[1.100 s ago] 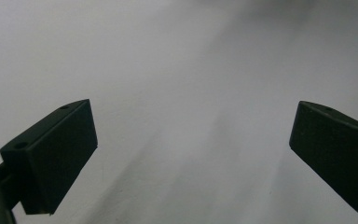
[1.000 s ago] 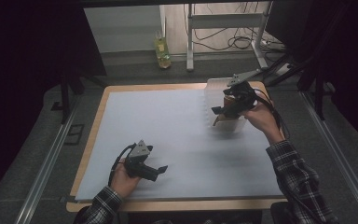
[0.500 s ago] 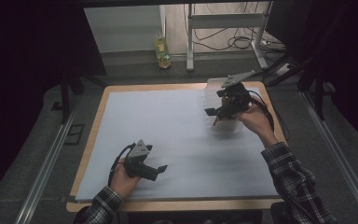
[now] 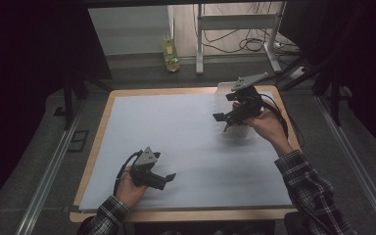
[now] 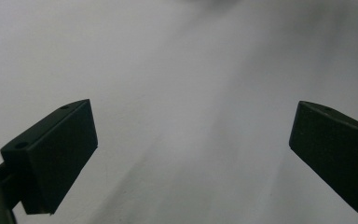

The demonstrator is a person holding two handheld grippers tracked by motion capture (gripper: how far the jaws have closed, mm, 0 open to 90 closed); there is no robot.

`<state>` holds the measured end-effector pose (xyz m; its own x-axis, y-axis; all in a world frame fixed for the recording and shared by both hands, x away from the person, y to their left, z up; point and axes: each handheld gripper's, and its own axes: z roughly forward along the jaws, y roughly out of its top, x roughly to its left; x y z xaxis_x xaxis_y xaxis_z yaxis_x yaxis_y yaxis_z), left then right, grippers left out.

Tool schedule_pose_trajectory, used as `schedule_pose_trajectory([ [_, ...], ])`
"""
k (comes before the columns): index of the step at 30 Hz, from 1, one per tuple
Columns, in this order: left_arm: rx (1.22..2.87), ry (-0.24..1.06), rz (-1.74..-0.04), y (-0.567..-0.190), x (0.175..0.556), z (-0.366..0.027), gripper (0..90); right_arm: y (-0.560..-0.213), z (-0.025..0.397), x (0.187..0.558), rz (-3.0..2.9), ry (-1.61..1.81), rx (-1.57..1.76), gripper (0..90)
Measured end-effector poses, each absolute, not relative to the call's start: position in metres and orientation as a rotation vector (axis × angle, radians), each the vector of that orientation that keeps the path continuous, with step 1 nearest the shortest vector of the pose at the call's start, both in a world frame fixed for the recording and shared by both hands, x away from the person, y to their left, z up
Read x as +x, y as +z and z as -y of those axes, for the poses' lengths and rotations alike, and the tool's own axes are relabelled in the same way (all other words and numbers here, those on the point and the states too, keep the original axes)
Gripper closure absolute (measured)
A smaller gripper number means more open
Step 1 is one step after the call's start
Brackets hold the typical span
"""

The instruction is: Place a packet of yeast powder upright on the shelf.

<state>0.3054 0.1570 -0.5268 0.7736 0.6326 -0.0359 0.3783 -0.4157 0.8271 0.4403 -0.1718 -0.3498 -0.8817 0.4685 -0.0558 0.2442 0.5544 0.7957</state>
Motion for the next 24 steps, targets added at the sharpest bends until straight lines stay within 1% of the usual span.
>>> schedule_pose_trajectory([
  [7,2.044,0.351,-0.758,-0.526,0.305,-0.157,0.9,-0.347,0.172,0.427,-2.531,1.267,0.581,7.3],
  [24,2.042,0.357,-0.758,-0.526,0.305,-0.157,1.2,-0.357,0.174,0.396,-2.546,1.293,0.529,7.1],
])
